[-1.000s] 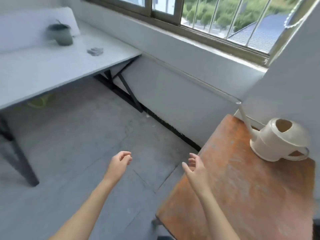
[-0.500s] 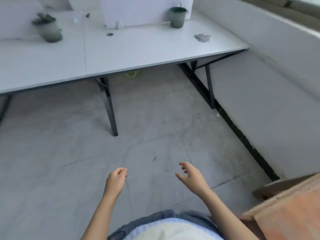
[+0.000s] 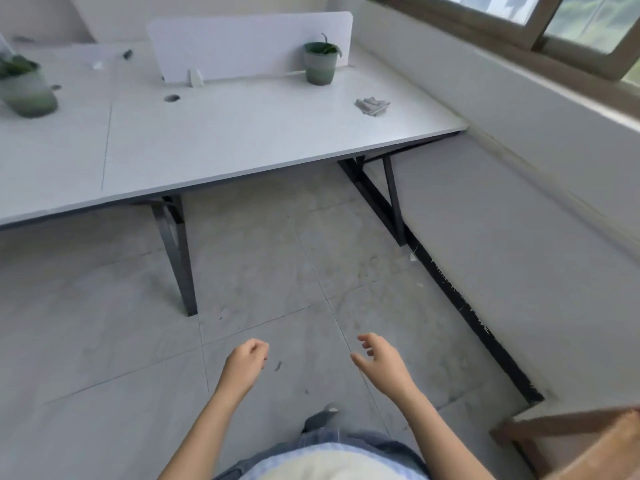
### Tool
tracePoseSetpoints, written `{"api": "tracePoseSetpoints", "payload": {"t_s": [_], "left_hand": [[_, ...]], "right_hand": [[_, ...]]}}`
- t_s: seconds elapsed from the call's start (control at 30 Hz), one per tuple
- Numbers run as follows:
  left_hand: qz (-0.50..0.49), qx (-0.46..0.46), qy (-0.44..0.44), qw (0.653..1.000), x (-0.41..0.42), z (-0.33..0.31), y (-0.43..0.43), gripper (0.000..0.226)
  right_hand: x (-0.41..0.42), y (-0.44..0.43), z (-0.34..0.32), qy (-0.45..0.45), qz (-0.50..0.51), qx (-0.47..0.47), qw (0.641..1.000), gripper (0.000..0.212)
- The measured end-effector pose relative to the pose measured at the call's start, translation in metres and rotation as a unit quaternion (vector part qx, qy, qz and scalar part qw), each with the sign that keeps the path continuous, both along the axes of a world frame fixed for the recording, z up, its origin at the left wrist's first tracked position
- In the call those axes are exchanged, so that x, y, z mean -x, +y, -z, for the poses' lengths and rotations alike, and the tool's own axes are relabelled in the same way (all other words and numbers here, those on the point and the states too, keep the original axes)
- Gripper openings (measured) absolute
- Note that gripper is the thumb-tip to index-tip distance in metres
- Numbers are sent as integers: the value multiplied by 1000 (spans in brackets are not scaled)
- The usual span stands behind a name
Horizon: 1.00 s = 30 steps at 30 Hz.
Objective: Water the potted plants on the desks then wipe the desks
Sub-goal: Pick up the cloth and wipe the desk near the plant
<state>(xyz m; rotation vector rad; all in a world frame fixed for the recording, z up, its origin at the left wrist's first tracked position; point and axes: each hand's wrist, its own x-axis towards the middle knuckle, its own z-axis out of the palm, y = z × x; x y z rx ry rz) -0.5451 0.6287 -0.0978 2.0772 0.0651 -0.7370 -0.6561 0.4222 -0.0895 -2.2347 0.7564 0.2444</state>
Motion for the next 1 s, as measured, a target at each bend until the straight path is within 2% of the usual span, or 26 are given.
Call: {"api": "tracePoseSetpoints", "payload": {"t_s": [0.13,0.23,0.4,0.5,0.67,0.87,1.0], "left_hand": [[46,25,-28,998,-34,-22,-70,23],[77,24,-15,997,-47,-21,-109,24],[133,-34,30,990,-74,5,-148,24],[158,-70,25,985,-109,11,-181,24],[183,-17,11,983,-196,8,-285,23],[181,66,-59,979,-307,-36,-396,22],[169,49,-39,984,-344,-32,-424,18]], "right_hand": [[-31,-59,-17,-31,51,-2,998,38],[-40,-84,-12,-14,66,-22,998,36],[-51,-113,16,72,59,-76,993,38],[-81,-147,20,74,65,-73,992,37],[-150,-229,16,61,77,-43,994,37],[-242,-328,-4,12,147,-17,989,32],[-289,-354,0,25,134,-44,990,32]]}}
